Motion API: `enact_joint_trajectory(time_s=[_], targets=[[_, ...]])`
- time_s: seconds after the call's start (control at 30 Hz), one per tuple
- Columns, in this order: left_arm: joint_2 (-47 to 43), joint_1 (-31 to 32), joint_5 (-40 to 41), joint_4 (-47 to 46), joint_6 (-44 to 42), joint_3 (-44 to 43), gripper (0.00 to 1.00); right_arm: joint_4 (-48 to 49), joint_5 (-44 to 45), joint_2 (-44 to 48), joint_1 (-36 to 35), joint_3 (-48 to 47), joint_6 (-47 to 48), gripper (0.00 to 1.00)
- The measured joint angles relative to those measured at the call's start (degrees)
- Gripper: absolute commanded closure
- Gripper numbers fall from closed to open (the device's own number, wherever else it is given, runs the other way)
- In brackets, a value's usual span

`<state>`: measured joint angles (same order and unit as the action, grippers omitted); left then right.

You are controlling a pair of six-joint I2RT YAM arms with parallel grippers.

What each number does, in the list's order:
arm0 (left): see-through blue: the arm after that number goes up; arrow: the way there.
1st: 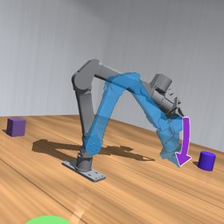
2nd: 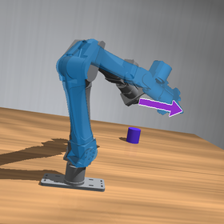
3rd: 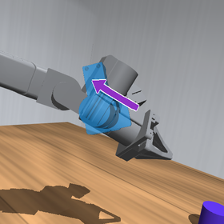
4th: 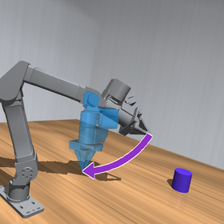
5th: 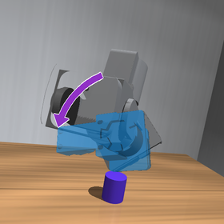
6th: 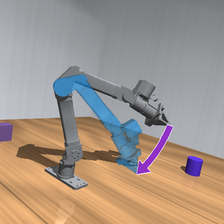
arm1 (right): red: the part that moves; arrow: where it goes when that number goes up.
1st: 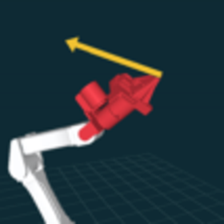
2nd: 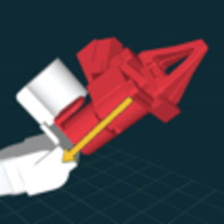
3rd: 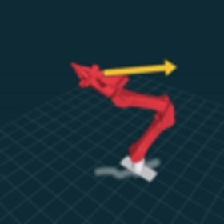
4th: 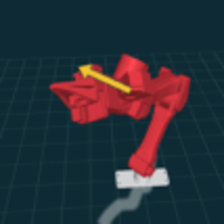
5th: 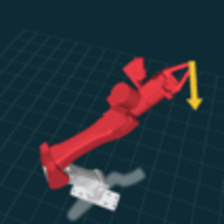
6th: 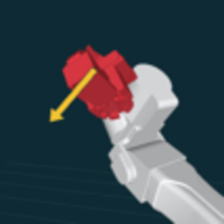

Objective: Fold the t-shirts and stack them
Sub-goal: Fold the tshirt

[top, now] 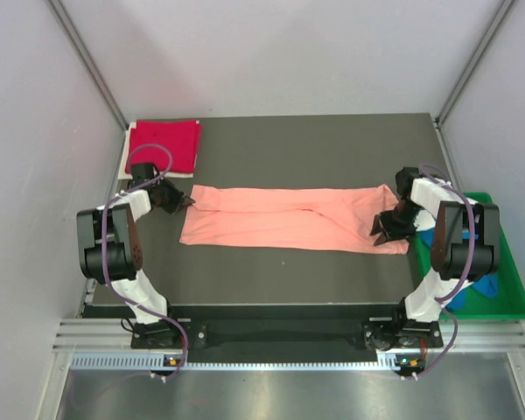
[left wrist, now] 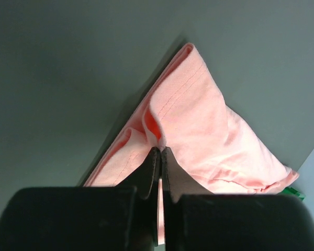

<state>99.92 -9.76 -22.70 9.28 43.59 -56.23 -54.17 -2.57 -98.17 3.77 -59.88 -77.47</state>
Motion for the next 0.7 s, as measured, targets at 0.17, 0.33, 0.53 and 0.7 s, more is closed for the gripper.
enact_joint_trajectory(time_s=[0.17,0.33,0.53,0.7], targets=[[0.0,0.1,0.0,0.0,0.0,0.0,0.96,0.4,-0.8,0.0,0.9,-0.7,-0.7,0.6],[0.0,0.5,0.2,0.0,0.0,0.0,0.94,-0.1,-1.2,0.1,1.0,-1.5,-0.8,0.57],[0.0,1.9,0.5,0.2,0.1,-0.4,0.75,-1.0,1.0,0.3,1.0,-3.0,-1.2,0.56],[0.0,2.7,0.7,0.2,0.1,-1.1,0.78,-1.7,1.9,0.5,1.0,-2.9,-2.0,0.56]])
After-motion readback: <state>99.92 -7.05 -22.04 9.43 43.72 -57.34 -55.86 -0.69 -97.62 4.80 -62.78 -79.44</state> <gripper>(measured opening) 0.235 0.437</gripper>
